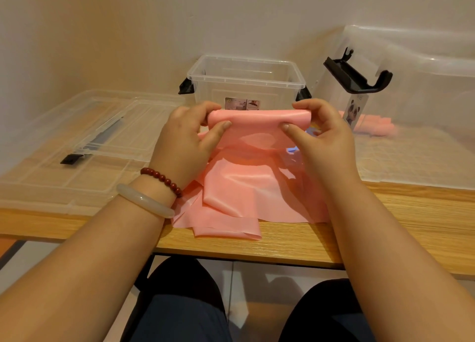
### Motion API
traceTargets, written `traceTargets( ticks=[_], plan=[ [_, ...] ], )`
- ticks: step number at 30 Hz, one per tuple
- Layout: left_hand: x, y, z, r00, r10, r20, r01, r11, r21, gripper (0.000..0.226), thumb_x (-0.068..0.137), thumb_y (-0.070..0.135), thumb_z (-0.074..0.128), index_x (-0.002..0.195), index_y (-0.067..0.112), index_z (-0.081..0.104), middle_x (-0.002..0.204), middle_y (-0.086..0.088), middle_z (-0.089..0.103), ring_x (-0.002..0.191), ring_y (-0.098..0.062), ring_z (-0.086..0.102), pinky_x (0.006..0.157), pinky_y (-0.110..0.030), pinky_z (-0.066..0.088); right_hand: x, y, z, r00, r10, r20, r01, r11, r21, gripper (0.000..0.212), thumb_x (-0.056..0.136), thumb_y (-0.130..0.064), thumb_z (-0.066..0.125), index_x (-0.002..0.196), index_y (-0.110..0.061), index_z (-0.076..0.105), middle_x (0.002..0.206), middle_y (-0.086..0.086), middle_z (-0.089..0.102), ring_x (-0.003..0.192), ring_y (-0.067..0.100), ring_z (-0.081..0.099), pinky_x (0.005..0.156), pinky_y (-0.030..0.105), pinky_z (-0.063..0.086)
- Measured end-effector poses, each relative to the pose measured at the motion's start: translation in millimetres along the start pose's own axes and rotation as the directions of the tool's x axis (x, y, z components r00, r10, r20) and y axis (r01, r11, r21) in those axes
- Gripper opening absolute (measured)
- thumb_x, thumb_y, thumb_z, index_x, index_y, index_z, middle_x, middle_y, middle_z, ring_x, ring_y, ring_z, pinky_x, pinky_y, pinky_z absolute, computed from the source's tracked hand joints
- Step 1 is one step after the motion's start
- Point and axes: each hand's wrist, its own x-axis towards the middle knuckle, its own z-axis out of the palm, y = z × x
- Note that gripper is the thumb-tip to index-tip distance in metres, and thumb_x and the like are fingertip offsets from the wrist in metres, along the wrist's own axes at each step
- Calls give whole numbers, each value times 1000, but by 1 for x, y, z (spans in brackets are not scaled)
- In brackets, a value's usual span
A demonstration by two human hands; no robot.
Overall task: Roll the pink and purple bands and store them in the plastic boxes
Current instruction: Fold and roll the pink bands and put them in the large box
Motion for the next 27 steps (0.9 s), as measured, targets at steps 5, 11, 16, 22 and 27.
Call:
traceTargets(
  ticks=[5, 11, 16, 22, 27],
  plan=[
    [6, 13, -5, 994, -19, 103, 13, 999, 50, 39, 95, 30, 57, 133, 22, 53, 106, 7, 51, 96, -10, 47, 83, -23, 37, 5, -8, -1, 997, 75, 21, -75, 997, 16, 28, 87, -15, 70, 108, -31, 62, 105, -10, 67, 96, 4, 63, 81, 27, 55],
    [20, 17, -11, 990, -136, 34, 140, 953, -269, 48, 92, 19, 63, 138, 28, 50, 120, 12, 60, 104, 1, 59, 90, -13, 46, 15, -22, 1, 995, 95, -3, -95, 993, 71, 34, 88, -15, 70, 117, -31, 62, 106, -13, 64, 95, 2, 62, 87, 32, 56],
    [34, 13, 4, 973, -230, -12, 195, 849, -492, 32, 93, 17, 61, 122, 29, 54, 113, 1, 68, 101, -4, 64, 87, -23, 52, 29, -24, 10, 996, 80, -47, -73, 989, 132, 45, 88, -16, 70, 127, -34, 58, 108, -15, 60, 96, 1, 59, 88, 22, 52],
    [40, 10, 25, 958, -277, -71, 199, 823, -532, 35, 95, 17, 59, 129, 11, 57, 116, 6, 64, 96, 13, 58, 89, -8, 45, 36, -13, 17, 992, 3, -125, 15, 989, 144, 23, 88, -19, 71, 106, -29, 61, 89, -11, 62, 75, -4, 57, 69, 17, 49],
    [38, 7, 32, 953, -279, -117, 175, 824, -540, 41, 93, 19, 63, 133, 11, 56, 110, 12, 63, 93, 19, 56, 87, -5, 43, 37, -1, 20, 987, 36, -158, -3, 980, 200, 8, 89, -23, 70, 90, -26, 62, 83, -11, 64, 73, 1, 58, 68, 22, 49]
  ],
)
